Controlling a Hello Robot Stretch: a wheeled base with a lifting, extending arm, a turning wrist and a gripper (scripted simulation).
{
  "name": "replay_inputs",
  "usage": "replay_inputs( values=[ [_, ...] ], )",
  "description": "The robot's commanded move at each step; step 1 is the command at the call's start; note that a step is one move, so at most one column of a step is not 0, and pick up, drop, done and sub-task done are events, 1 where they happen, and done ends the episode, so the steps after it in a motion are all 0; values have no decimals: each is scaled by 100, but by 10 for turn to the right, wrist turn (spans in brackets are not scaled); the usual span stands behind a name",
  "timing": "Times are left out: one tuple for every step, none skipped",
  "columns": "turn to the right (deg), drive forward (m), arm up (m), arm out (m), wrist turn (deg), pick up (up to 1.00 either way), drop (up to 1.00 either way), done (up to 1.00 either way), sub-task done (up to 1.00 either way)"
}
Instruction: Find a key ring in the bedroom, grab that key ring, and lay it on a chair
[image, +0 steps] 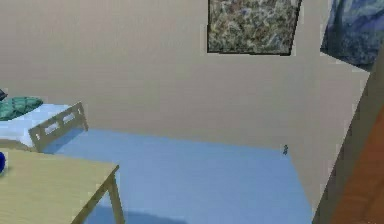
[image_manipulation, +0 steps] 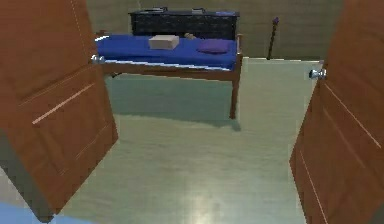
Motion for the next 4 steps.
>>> replay_inputs(
  values=[
    [-450,0,0,0,0,0,0,0,0],
    [-450,0,0,0,0,0,0,0,0],
    [-450,0,0,0,0,0,0,0,0],
    [-180,0,0,0,0,0,0,0,0]
  ],
)
